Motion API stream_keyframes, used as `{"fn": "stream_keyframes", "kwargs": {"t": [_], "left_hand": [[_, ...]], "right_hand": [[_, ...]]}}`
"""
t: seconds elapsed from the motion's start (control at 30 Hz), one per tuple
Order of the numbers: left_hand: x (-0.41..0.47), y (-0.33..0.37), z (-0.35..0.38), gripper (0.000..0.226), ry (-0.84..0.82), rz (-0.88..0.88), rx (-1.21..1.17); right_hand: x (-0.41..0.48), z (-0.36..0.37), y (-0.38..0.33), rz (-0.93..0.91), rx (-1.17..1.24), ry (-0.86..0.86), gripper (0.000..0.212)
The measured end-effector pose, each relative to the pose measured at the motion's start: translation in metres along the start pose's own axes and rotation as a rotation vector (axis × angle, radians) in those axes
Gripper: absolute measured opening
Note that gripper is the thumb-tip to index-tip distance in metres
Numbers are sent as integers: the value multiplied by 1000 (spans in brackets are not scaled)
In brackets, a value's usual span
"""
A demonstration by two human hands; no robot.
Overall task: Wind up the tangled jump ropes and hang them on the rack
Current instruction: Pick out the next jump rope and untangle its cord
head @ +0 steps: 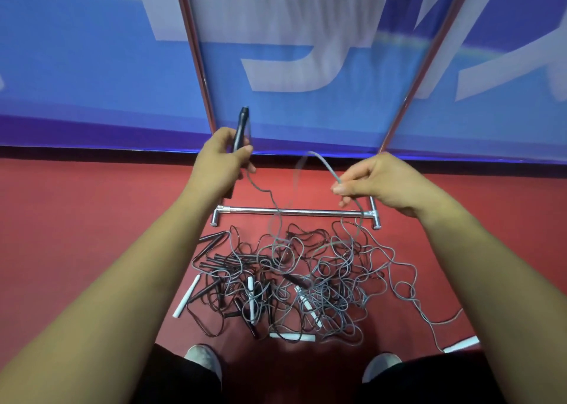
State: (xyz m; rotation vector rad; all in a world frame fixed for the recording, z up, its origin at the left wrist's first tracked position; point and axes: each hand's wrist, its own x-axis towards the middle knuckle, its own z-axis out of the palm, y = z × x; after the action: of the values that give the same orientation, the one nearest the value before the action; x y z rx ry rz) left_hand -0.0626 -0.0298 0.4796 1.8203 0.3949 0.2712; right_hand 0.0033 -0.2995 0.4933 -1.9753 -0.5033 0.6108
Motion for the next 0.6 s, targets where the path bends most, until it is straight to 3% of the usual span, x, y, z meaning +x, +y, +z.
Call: {"fn": "stream_keyframes", "kwargs": {"t": [0.13, 0.27, 0.6], "left_hand": [[-19, 19, 15, 12, -411, 48, -274], [-31, 23, 22, 11, -674, 13, -182], [-24, 27, 38, 30, -317, -121, -575]], "right_hand": [[-7, 20, -30, -61, -6, -83, 12], [-8, 24, -39, -80, 11, -82, 15], [-5, 28, -6, -13, -82, -174, 11]]}}
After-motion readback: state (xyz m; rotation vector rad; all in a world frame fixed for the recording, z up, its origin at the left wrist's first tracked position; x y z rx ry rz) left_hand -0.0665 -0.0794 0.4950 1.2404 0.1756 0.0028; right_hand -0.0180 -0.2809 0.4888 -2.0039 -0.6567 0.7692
